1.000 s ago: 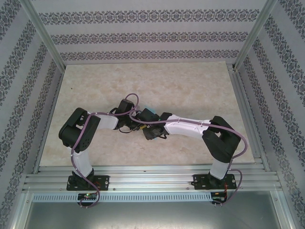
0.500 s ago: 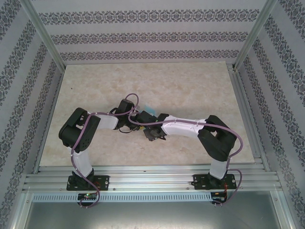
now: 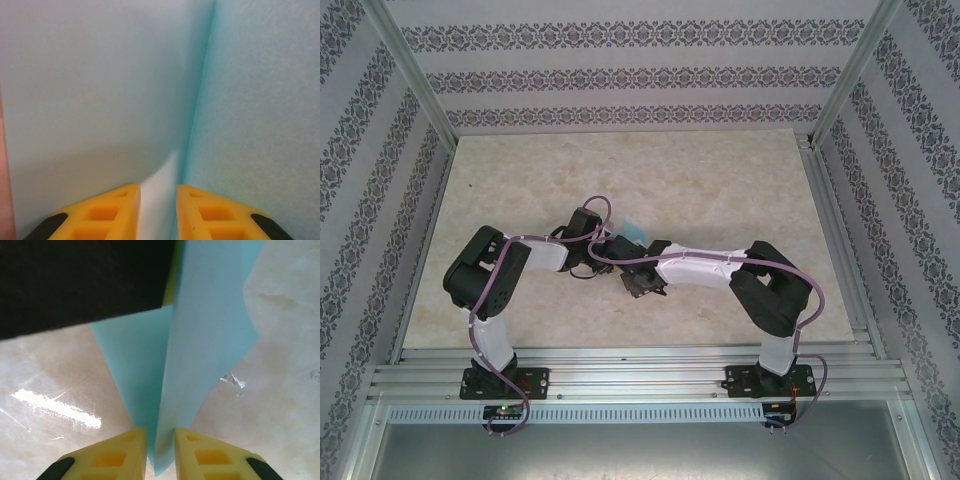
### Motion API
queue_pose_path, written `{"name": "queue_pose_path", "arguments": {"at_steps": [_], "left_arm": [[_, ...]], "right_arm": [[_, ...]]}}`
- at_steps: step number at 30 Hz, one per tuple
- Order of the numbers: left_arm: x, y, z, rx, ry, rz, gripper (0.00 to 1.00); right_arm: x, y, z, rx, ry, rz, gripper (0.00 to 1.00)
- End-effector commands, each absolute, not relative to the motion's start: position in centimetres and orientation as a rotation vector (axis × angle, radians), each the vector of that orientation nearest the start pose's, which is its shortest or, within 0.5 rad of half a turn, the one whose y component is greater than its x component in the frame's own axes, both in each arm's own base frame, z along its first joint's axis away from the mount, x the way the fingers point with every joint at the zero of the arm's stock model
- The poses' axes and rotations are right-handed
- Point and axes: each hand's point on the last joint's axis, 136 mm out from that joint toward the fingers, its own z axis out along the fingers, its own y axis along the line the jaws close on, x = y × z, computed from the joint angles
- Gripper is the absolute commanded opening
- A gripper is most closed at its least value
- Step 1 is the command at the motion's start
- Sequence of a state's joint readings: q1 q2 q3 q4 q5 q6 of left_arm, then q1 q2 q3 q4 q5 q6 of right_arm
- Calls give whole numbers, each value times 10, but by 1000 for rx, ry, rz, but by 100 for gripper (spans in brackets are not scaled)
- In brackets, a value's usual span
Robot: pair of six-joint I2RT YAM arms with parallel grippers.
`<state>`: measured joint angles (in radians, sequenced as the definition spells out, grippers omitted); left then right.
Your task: Fold a paper plane with a square sheet of paper (fold left side to right side)
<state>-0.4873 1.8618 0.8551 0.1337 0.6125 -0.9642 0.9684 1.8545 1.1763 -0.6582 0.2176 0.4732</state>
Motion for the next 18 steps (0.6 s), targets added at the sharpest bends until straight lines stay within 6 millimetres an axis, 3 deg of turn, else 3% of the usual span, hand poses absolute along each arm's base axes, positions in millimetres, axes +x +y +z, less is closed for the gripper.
{"name": "queue_pose_path", "arguments": {"at_steps": [1,18], "left_arm": [[316,-275,1,-403,2788,-1190,27],[315,-274,-2,-412,2798,-1180,23]], "right_arm": [[239,290,13,-674,2763,-37,21],[240,287,19,-649,2732,-14,19]]}}
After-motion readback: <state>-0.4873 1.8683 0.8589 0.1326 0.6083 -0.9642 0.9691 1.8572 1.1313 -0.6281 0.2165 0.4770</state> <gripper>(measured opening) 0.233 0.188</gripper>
